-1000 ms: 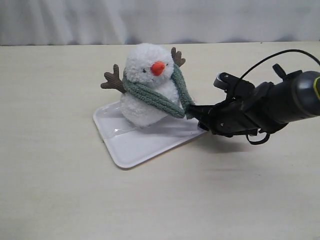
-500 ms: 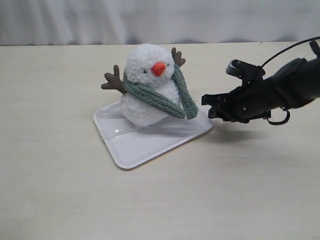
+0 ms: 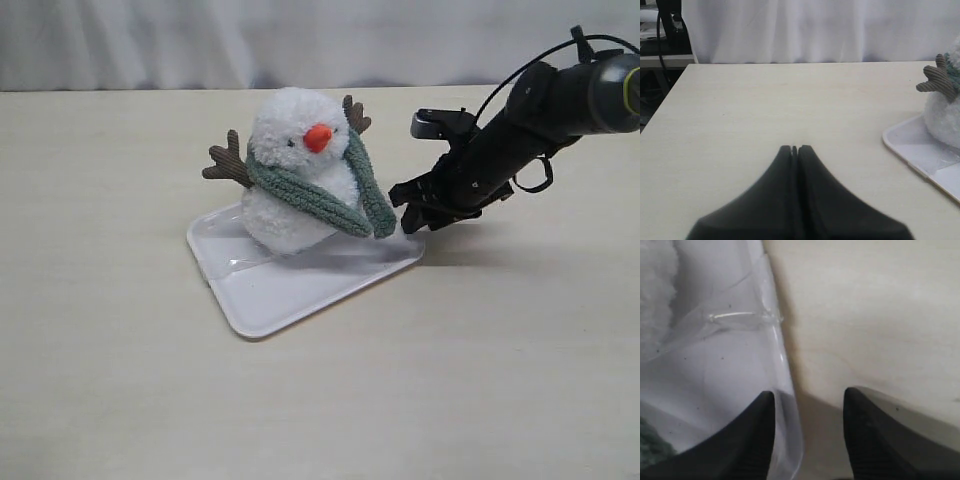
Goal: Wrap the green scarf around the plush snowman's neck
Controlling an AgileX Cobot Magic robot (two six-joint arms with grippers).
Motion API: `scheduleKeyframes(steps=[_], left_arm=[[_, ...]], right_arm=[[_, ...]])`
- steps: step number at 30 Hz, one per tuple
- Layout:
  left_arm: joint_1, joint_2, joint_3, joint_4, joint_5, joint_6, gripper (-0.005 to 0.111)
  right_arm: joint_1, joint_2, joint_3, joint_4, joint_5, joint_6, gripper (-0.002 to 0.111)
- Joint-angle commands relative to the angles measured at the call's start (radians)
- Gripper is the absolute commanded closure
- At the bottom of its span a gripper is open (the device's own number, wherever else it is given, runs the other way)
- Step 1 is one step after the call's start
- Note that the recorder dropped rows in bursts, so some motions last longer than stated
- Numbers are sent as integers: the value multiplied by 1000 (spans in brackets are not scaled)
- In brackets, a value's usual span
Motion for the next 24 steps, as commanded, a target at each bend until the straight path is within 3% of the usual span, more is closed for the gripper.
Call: scheduleKeyframes(steps=[1,6,14,24], left_arm=[[2,-3,2,-2,-11,-6,107],[2,-3,2,-2,-11,-6,107],[2,-3,2,-2,-11,-6,107],[2,-3,2,-2,-11,-6,107]], right_arm=[[-1,7,-8,83,9,-81,66],[10,49,-8,93,-29,-70,72],[10,54,-4,92,-5,-62,104],[10,54,109,210,-152,52,104]])
